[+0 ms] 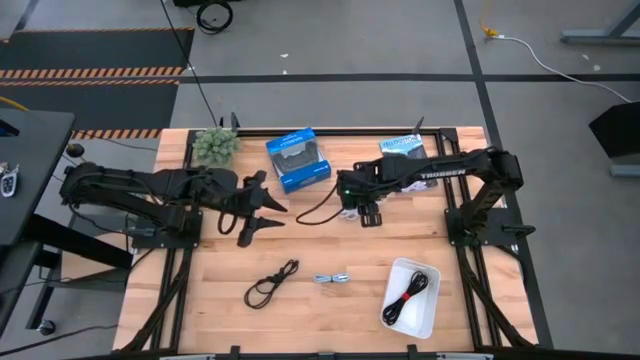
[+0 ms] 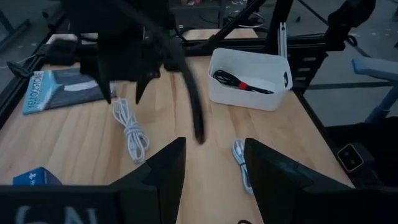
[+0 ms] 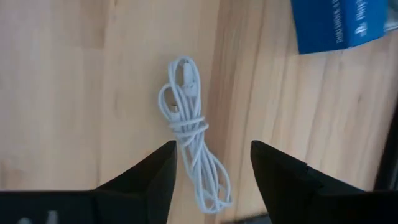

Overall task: Pick and place USB-C Cables
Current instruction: Put the white charger cable into the white bin

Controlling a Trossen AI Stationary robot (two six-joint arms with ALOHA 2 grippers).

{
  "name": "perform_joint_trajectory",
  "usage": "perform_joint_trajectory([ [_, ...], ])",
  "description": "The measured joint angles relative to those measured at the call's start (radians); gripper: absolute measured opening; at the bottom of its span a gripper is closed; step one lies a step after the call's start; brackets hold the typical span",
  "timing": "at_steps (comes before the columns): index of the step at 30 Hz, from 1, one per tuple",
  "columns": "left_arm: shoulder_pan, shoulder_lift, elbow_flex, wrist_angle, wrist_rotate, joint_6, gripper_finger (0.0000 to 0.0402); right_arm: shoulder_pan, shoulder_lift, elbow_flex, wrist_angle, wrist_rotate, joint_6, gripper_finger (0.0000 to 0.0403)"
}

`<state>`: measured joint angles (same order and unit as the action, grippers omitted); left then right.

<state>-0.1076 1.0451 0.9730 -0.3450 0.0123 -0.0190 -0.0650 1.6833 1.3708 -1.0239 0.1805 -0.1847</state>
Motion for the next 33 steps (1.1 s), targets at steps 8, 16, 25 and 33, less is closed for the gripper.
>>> perform_joint_trajectory([
  [8, -0.049, 0.0, 0.0, -0.005, -0.066, -0.024, 0.0172, -0.055, 0.001, -0.144, 0.203, -0.079, -0.035, 0.0272],
  [16, -0.071, 0.001, 0.0, -0.005, -0.107, -0.042, 0.0172, -0.08, 0.001, -0.233, 0.3, -0.09, -0.073, 0.0282],
  [25, -0.071, 0.001, 0.0, -0.004, -0.124, -0.04, 0.0172, -0.09, 0.001, -0.365, 0.432, -0.132, -0.081, 0.0268],
  [33, -0.071, 0.001, 0.0, -0.004, -0.124, -0.022, 0.0172, -0.09, 0.001, -0.434, 0.494, -0.098, -0.1, 0.0207],
])
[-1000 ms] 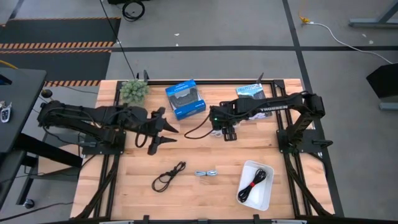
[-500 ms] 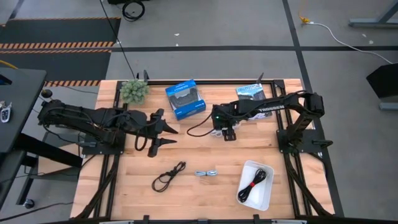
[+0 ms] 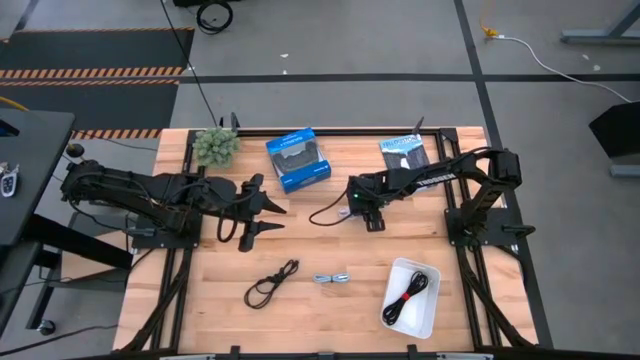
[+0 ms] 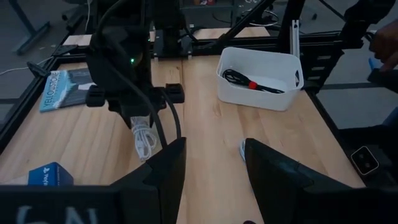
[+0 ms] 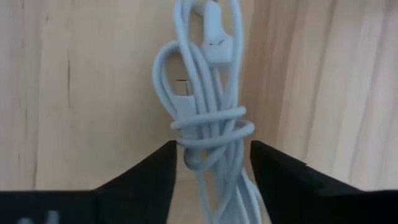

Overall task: Pick and place USB-C Cables
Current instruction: Put the white charger cable into the white bin

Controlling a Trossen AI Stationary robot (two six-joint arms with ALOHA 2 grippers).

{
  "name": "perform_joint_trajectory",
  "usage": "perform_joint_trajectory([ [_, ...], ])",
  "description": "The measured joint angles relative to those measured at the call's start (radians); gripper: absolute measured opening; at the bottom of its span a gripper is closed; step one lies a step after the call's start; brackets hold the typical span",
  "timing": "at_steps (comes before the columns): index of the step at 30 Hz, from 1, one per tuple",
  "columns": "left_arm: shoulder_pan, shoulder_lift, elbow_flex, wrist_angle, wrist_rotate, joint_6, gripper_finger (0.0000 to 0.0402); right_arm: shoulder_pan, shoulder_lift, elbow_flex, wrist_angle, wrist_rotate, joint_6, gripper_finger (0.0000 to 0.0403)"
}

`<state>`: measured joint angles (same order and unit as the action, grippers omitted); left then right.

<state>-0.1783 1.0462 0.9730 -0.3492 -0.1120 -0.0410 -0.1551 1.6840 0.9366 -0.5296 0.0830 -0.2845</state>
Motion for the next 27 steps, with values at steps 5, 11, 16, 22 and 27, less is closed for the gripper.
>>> perform_joint_trajectory([
  [5, 0.0, 0.0, 0.0, 0.0, 0.0, 0.0, 0.0172, 0.0, 0.0, 0.0, 0.002, -0.001, -0.007, 0.0137],
  [11, 0.0, 0.0, 0.0, 0.0, 0.0, 0.0, 0.0172, 0.021, 0.0, 0.031, -0.078, 0.004, -0.007, 0.0047],
  [16, 0.0, 0.0, 0.0, 0.0, 0.0, 0.001, 0.0172, 0.091, 0.0, 0.183, -0.331, 0.069, 0.015, 0.0038],
  [22, 0.0, 0.0, 0.0, -0.001, 0.0, 0.001, 0.0172, 0.229, 0.0, 0.39, -0.606, 0.092, 0.021, 0.0038],
  [27, 0.0, 0.0, 0.0, -0.001, 0.0, 0.0, 0.0172, 0.337, 0.0, 0.543, -0.796, 0.107, 0.053, 0.0042],
])
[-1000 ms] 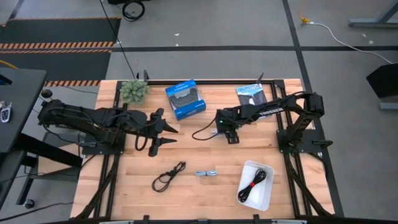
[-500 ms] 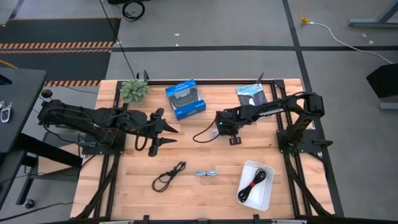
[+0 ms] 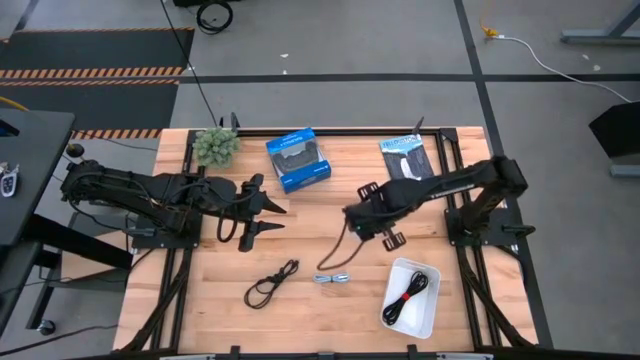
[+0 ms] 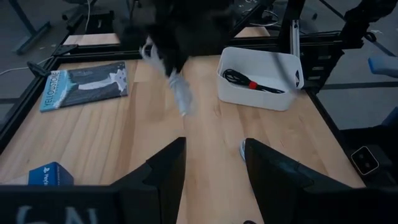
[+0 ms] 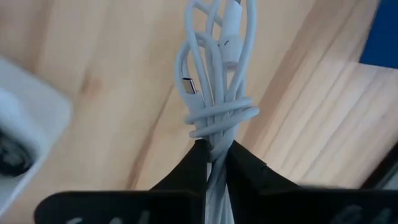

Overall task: Pick and place USB-C Cables
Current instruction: Put the white charger cable into the white bin

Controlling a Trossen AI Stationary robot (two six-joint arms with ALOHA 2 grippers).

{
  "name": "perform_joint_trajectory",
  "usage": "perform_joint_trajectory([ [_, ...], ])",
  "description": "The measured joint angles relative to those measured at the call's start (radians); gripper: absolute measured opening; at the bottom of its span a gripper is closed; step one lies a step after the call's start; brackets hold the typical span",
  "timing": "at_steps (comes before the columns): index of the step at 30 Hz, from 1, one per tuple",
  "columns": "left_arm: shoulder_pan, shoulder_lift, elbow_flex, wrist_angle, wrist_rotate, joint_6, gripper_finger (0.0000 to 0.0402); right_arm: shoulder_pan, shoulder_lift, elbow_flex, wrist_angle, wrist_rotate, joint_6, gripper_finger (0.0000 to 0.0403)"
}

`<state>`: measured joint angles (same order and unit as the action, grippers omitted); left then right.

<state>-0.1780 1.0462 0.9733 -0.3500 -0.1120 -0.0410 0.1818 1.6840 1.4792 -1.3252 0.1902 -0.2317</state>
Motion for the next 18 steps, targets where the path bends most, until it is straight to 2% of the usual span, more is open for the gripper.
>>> perform_joint_trajectory([
  [9, 0.0, 0.0, 0.0, 0.001, 0.0, -0.006, 0.0172, 0.111, 0.0, 0.282, -0.238, -0.001, 0.129, 0.0044],
  [15, 0.0, 0.0, 0.0, 0.001, -0.01, -0.008, 0.0172, 0.156, -0.018, 0.473, -0.24, 0.003, 0.162, 0.0044],
  [18, 0.0, 0.0, 0.0, 0.0, -0.026, -0.008, 0.0172, 0.174, -0.047, 0.55, -0.227, 0.053, 0.179, 0.0044],
])
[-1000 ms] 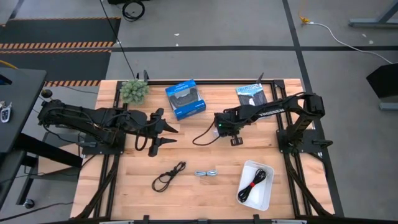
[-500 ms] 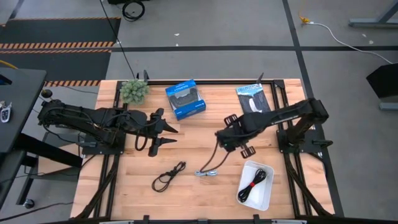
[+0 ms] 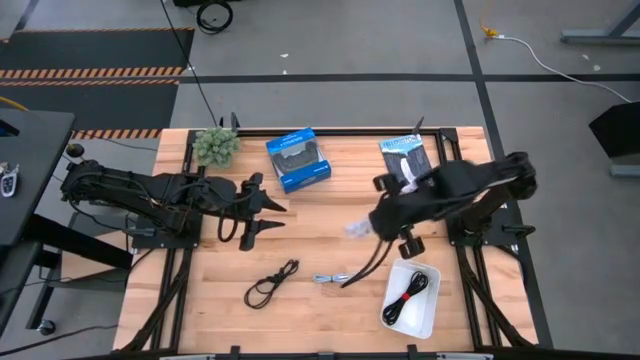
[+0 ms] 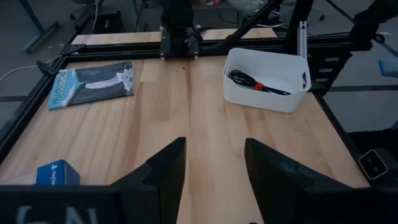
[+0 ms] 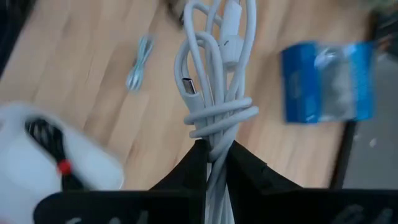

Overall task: Pick and place USB-C Cables
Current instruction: Put the white charger cable into the white bin

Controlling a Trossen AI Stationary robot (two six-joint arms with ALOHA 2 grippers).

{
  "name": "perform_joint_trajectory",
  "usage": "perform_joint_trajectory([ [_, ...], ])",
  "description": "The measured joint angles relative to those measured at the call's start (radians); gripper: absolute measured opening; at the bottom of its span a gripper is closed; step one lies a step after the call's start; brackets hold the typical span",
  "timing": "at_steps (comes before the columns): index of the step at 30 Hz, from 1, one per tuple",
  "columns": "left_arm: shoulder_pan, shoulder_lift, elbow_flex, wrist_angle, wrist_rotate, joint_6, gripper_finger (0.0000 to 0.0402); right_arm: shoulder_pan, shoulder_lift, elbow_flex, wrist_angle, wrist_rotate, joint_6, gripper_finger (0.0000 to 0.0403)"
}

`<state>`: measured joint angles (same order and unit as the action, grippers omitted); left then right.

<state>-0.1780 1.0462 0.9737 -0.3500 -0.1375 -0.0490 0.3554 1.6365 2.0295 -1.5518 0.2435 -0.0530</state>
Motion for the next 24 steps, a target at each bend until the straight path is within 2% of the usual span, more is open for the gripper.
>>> perform_joint_trajectory([
  [14, 0.0, 0.0, 0.0, -0.007, -0.001, 0.0, 0.0172, 0.093, -0.268, 0.027, 0.307, 0.022, 0.052, 0.0045],
  [19, 0.0, 0.0, 0.0, -0.006, -0.001, -0.001, 0.0172, 0.134, -0.289, 0.027, 0.283, 0.086, 0.081, 0.0045],
  [24, 0.0, 0.0, 0.0, -0.006, -0.001, -0.001, 0.0172, 0.159, -0.286, 0.027, 0.279, 0.1, 0.088, 0.0045],
])
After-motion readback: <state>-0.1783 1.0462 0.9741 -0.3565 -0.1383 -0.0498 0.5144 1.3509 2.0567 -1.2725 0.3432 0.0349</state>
